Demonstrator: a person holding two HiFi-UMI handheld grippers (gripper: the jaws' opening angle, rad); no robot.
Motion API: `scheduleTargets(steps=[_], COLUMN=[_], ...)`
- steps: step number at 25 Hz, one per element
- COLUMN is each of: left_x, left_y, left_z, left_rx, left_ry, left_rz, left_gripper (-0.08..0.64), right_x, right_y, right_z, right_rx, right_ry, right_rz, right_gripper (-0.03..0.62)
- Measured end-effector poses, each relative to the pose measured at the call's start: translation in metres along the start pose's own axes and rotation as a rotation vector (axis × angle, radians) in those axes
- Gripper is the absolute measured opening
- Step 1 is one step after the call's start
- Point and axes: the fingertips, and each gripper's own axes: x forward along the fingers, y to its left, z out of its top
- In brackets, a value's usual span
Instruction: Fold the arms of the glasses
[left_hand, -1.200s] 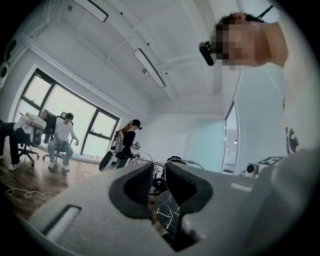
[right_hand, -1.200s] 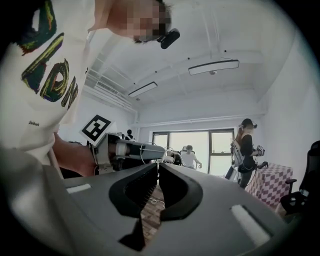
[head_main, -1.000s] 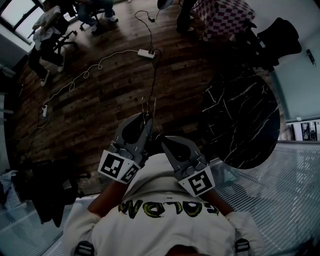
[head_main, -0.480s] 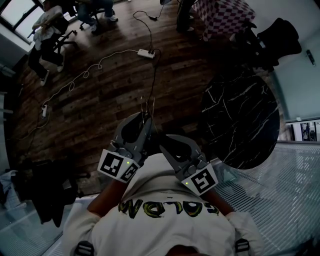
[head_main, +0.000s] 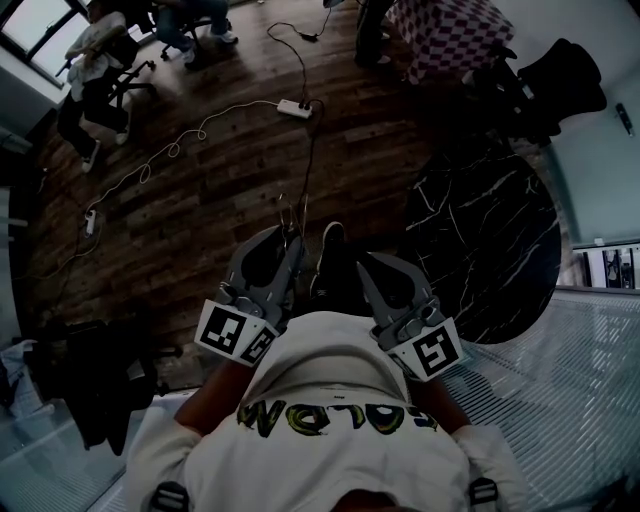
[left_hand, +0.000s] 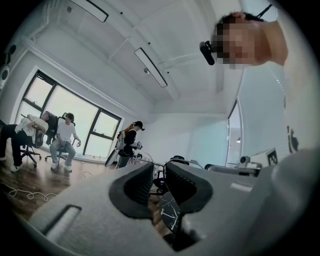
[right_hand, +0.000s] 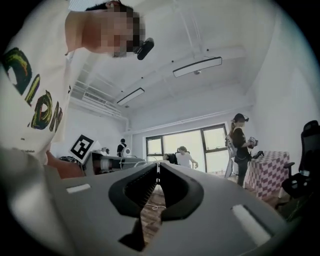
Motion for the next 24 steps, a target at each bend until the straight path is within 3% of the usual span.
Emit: scheduleTargets(steps=[8, 24], left_x=[0.015, 0.074], left_y=[0.004, -0.021], left_z=[0.003, 0.009], left_rx=[0.004, 0.022], left_ry=[0.010, 0.017], left_rz=[-0.007, -0.023], left_gripper=[0.080, 0.080], right_x=[0.004, 0.005], right_y=[-0.035, -0.097], right_z=[-0.003, 0.009], right_rx=[-0.017, -0.026], right_ry=[0.043, 0.062], right_rz=[-0.083, -0.068], right_gripper=[0.003, 0.003])
